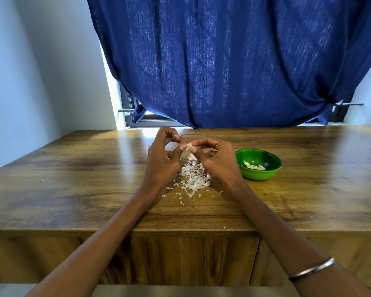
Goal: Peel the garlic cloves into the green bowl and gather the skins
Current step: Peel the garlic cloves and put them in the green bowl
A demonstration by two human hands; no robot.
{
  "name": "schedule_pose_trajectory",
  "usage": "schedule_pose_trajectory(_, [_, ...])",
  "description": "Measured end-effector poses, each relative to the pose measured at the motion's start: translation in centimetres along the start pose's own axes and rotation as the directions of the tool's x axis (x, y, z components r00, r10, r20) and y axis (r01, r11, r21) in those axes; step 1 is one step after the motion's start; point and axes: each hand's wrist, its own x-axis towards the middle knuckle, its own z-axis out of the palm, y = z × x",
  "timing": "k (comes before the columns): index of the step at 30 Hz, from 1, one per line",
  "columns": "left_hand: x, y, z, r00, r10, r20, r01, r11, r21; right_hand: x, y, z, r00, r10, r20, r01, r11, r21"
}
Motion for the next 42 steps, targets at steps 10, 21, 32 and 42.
schedule_pose_trajectory(10, [0.1, -0.5, -0.2, 0.996, -0.073, 0.044, 0.073, 0.997, 0.01, 0.1, -0.4, -0.5, 0.995, 0.089, 0.032, -0.092, 0.993, 0.08])
schedule_pose_trajectory(21, [-0.1, 0.0, -0.3, 0.995, -0.09, -0.029, 0.092, 0.994, 0.051, 0.1, -0.5, -0.5, 0.993, 0.112, 0.037, -0.114, 0.991, 0.068])
schedule_pose_trajectory(32, [0.4, -1.0, -0.3, 0.992, -0.118, 0.034, 0.118, 0.993, 0.005, 0.0, -0.8, -0.7, 0.978, 0.173, 0.12, -0.193, 0.964, 0.184])
schedule_pose_trajectory(42, [0.4, -1.0, -0.1, 0.992, -0.114, 0.048, 0.114, 0.993, 0.019, -0.1, -1.0, -0.6, 0.983, 0.146, 0.112, -0.164, 0.969, 0.183])
